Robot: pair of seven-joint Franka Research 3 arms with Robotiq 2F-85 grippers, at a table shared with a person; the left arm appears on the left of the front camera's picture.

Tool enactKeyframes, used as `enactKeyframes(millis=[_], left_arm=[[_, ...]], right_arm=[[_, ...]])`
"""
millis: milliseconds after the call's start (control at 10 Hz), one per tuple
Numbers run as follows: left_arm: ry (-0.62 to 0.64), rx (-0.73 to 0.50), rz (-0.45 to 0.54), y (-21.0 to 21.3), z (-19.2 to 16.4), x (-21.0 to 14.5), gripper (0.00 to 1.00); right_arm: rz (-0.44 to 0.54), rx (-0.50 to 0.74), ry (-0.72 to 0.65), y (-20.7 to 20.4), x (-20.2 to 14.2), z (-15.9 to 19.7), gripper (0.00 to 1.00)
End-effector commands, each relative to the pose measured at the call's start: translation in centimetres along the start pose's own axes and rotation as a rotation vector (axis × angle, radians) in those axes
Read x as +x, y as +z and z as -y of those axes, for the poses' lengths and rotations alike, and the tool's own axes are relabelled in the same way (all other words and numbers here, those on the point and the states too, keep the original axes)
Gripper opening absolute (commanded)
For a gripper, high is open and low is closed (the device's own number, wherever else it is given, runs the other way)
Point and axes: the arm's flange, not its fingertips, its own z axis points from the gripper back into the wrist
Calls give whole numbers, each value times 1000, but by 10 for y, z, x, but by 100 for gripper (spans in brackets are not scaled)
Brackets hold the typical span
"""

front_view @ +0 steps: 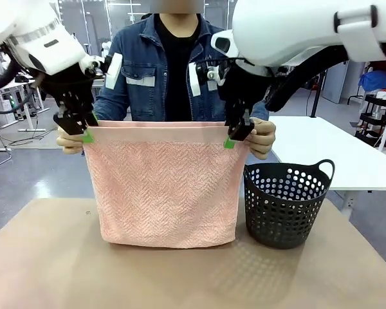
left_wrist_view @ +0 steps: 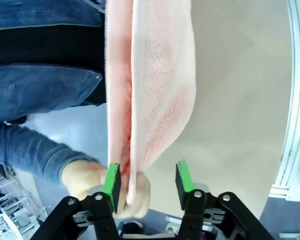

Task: Fold the towel.
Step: Release the end of the 100 cm Hotel Towel you were holding and grab the top end of the folded side.

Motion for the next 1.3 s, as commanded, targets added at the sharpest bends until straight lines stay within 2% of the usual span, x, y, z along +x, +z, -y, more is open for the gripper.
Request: enactKeyframes(millis=[0, 100, 200, 300, 400, 1000, 1200], left_arm=[[-6, 126, 5, 12, 16, -4, 100], [-7, 164, -9, 18, 20, -5, 86], [-17, 172, -14, 21, 21, -4, 95], [-19, 165, -7, 21, 18, -4, 100], [-19, 165, -9, 20, 15, -3, 100], [-64, 94, 25, 5, -18, 21, 100], [-42, 52, -2, -7, -32, 25, 100]], right_arm=[[-51, -139, -2, 12, 2, -16, 100], [-40, -159, 15, 17, 5, -19, 100], [-39, -168, 17, 21, 6, -19, 84], [-37, -165, 14, 22, 7, -17, 94], [-32, -161, 13, 23, 7, -14, 100], [-17, -92, -19, 18, 9, 25, 100], [-31, -45, -22, 6, 12, 40, 100]])
